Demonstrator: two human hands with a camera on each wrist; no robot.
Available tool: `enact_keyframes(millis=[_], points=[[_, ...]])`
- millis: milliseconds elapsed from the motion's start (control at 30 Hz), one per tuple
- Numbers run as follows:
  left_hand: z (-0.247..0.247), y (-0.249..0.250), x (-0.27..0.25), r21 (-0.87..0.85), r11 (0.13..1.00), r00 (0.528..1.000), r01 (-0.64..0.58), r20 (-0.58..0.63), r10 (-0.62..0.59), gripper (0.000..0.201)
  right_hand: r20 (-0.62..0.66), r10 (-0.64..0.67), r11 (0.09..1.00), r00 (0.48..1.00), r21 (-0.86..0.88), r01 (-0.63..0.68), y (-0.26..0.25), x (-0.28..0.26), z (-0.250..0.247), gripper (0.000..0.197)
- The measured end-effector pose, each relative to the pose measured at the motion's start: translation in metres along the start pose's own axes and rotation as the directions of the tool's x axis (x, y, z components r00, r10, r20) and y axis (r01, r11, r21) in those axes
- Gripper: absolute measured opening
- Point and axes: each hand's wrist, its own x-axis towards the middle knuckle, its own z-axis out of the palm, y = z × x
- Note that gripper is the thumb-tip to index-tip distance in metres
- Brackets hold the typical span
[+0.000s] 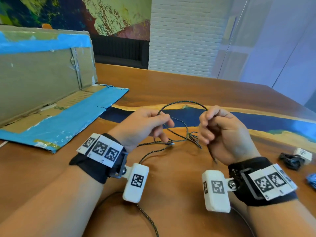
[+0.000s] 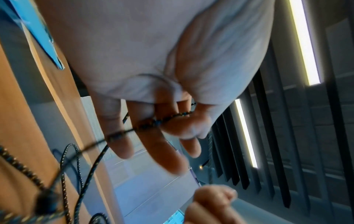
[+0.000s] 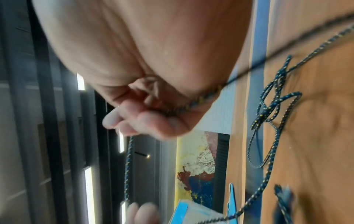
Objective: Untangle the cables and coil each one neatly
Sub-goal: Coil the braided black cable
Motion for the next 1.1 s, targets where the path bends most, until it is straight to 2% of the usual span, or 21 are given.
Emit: enact_keyframes(millis=[33,100,200,267,333,400,467,533,600,667,700,733,800,933,1033,1100], points=[[-0.003,0.000,0.000,0.001,1.000,1.000,0.007,-0.005,-0.007,0.030,-0.101,-0.012,1.000,0.995,-0.020,0.010,0.001,0.003,-0.006,0.043],[-0.014,0.000,0.001,-0.015,1.000,0.995,-0.009,-0.098,0.008,0.033,-0.269,-0.047,0.998,0.962,-0.051,0.034,-0.001,0.006,-0.020,0.045],[-0.032,0.002,0.005,-0.212,0.977,0.960,-0.036,-0.280,-0.026,0.035,-0.421,-0.099,0.993,0.902,-0.103,0.061,-0.008,0.006,-0.038,0.043],[-0.039,0.004,0.008,-0.387,0.917,0.930,-0.099,-0.365,-0.054,0.037,-0.408,-0.139,0.973,0.902,-0.225,0.048,-0.010,0.004,-0.044,0.033],[-0.044,0.006,0.009,-0.516,0.833,0.888,-0.197,-0.454,-0.072,0.038,-0.359,-0.160,0.898,0.919,-0.439,-0.016,-0.007,0.002,-0.049,0.021],[-0.050,0.006,0.010,-0.577,0.767,0.831,-0.282,-0.546,-0.106,0.038,-0.354,-0.150,0.785,0.923,-0.611,-0.106,-0.004,0.000,-0.055,0.023],[-0.060,0.006,0.008,-0.595,0.735,0.787,-0.324,-0.601,-0.139,0.037,-0.401,-0.162,0.722,0.902,-0.671,-0.168,-0.005,-0.001,-0.061,0.021],[-0.070,0.006,0.005,-0.599,0.732,0.791,-0.323,-0.596,-0.138,0.034,-0.497,-0.231,0.704,0.836,-0.679,-0.209,-0.008,0.000,-0.067,0.013],[-0.072,0.009,0.002,-0.576,0.770,0.836,-0.275,-0.538,-0.104,0.033,-0.607,-0.242,0.725,0.757,-0.631,-0.275,-0.007,0.002,-0.071,0.014],[-0.064,0.012,-0.001,-0.508,0.841,0.892,-0.185,-0.445,-0.073,0.037,-0.678,-0.098,0.877,0.728,-0.406,-0.259,-0.003,0.005,-0.070,0.022],[-0.058,0.013,-0.001,-0.455,0.880,0.916,-0.138,-0.396,-0.062,0.040,-0.673,-0.010,0.950,0.740,-0.237,-0.202,-0.001,0.006,-0.069,0.026],[-0.051,0.012,-0.002,-0.391,0.915,0.936,-0.096,-0.348,-0.050,0.043,-0.655,0.049,0.986,0.754,-0.087,-0.139,0.001,0.008,-0.068,0.028],[-0.039,0.010,-0.003,-0.245,0.969,0.966,-0.038,-0.257,-0.027,0.047,-0.610,0.080,0.996,0.788,0.081,-0.039,0.003,0.008,-0.063,0.032],[-0.022,0.009,-0.004,0.030,0.999,0.995,0.021,-0.102,-0.018,0.033,-0.429,0.031,0.979,0.903,0.196,0.060,0.000,0.004,-0.035,0.028],[-0.012,0.008,-0.004,0.073,0.996,0.994,0.051,-0.097,-0.044,0.023,-0.255,0.034,0.971,0.966,0.238,0.029,0.002,-0.002,-0.012,0.030],[-0.007,0.007,-0.003,0.111,0.993,0.994,0.051,-0.107,-0.039,0.026,-0.161,0.040,0.968,0.986,0.251,0.002,0.003,-0.005,0.003,0.032]])
